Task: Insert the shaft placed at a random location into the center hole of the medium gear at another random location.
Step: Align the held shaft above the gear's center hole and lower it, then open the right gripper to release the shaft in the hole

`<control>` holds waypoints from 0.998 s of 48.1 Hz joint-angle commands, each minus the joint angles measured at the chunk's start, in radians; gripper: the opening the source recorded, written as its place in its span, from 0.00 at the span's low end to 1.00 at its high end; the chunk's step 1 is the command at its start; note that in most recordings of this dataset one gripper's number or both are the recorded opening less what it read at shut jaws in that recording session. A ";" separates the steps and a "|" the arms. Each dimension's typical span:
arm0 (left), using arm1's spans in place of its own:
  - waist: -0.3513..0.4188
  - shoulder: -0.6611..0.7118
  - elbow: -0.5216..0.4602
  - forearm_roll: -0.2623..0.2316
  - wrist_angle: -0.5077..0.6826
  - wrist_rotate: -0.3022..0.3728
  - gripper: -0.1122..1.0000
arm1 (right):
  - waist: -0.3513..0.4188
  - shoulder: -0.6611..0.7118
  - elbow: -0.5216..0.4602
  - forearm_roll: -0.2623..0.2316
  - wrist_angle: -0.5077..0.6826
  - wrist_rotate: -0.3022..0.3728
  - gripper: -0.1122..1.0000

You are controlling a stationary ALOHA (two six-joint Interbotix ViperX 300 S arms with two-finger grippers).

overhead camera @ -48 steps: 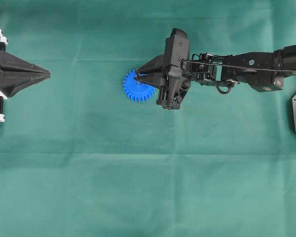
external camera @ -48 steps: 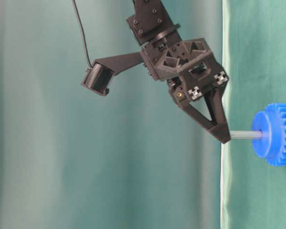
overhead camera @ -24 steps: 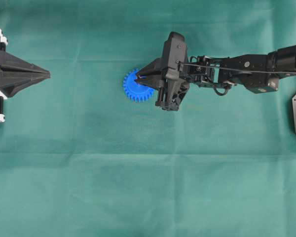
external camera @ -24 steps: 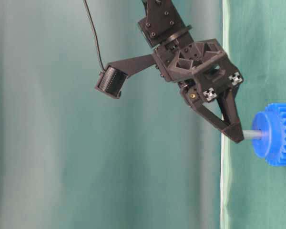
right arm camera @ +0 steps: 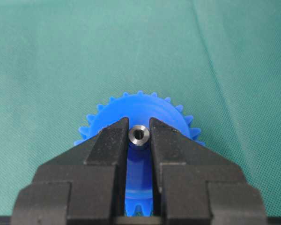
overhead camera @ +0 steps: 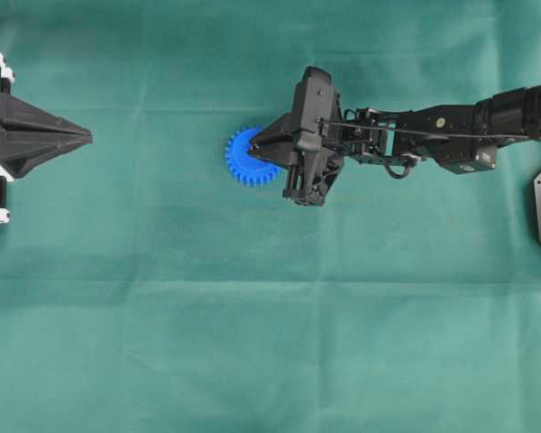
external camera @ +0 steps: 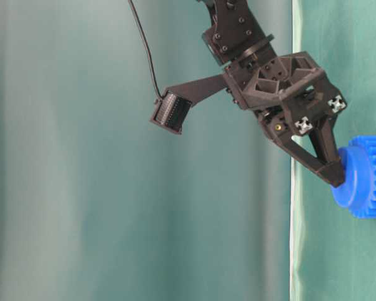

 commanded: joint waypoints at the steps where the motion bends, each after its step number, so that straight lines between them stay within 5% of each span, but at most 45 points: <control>1: 0.006 0.009 -0.009 0.005 -0.003 0.002 0.10 | 0.003 -0.008 -0.018 0.003 -0.012 0.014 0.22; 36: 0.009 0.009 -0.005 0.003 0.000 0.002 0.10 | 0.003 -0.006 -0.021 0.003 -0.012 0.014 0.24; 48: 0.009 0.009 -0.005 0.003 0.000 0.002 0.10 | 0.003 -0.017 -0.034 0.005 -0.005 0.014 0.85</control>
